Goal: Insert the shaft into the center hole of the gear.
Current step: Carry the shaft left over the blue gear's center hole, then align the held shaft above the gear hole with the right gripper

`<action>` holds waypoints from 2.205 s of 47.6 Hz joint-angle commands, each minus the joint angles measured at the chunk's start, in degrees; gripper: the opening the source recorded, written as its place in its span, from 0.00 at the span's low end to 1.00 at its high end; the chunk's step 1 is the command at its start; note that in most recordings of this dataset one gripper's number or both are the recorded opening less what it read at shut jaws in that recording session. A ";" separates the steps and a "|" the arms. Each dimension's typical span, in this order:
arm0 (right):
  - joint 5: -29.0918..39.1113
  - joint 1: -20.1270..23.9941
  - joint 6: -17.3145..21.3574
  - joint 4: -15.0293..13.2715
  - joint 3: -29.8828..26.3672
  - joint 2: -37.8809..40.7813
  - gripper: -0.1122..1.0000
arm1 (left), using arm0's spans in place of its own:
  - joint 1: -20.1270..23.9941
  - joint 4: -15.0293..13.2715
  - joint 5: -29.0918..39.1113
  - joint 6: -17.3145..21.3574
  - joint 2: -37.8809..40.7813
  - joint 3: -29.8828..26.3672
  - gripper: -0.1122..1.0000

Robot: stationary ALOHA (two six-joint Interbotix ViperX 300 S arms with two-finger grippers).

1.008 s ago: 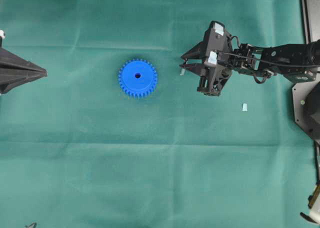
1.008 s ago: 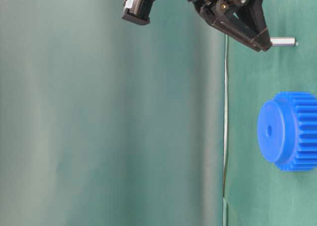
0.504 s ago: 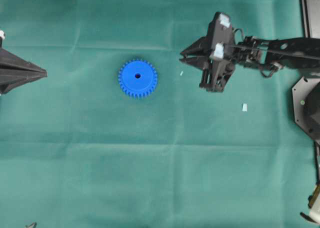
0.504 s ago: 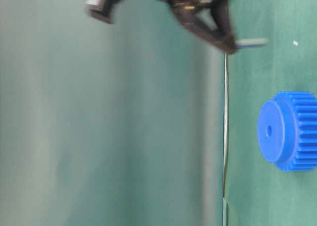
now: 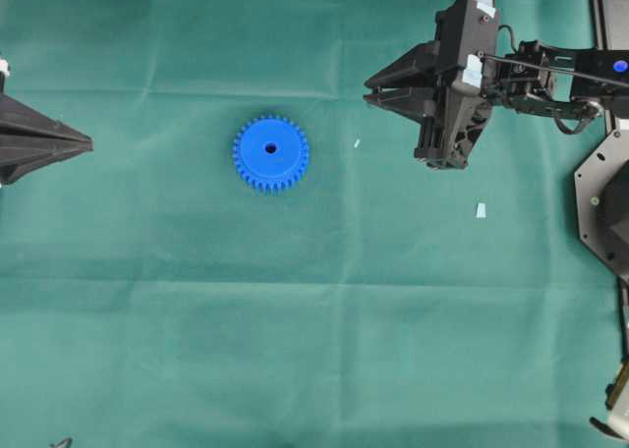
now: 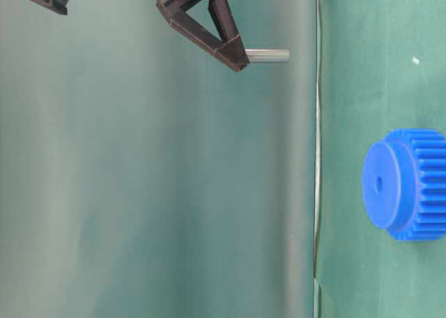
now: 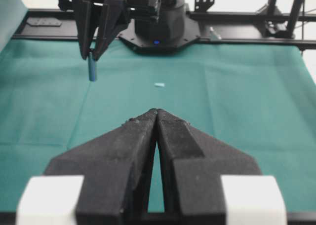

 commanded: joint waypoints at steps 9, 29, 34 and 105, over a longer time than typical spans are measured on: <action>-1.93 1.85 0.18 0.26 -4.83 3.52 0.24 | 0.00 0.18 -0.26 -0.09 0.44 -1.58 0.10; -1.76 4.39 0.26 0.26 -18.46 16.96 0.24 | 0.00 0.18 -0.26 0.00 0.18 -1.67 0.10; -1.76 4.83 0.26 0.26 -20.74 19.07 0.24 | 0.00 0.09 -0.26 0.00 0.09 -1.67 0.10; -11.25 5.10 7.03 0.62 -19.07 27.95 0.24 | 0.09 0.18 -0.26 0.00 0.18 -1.76 0.10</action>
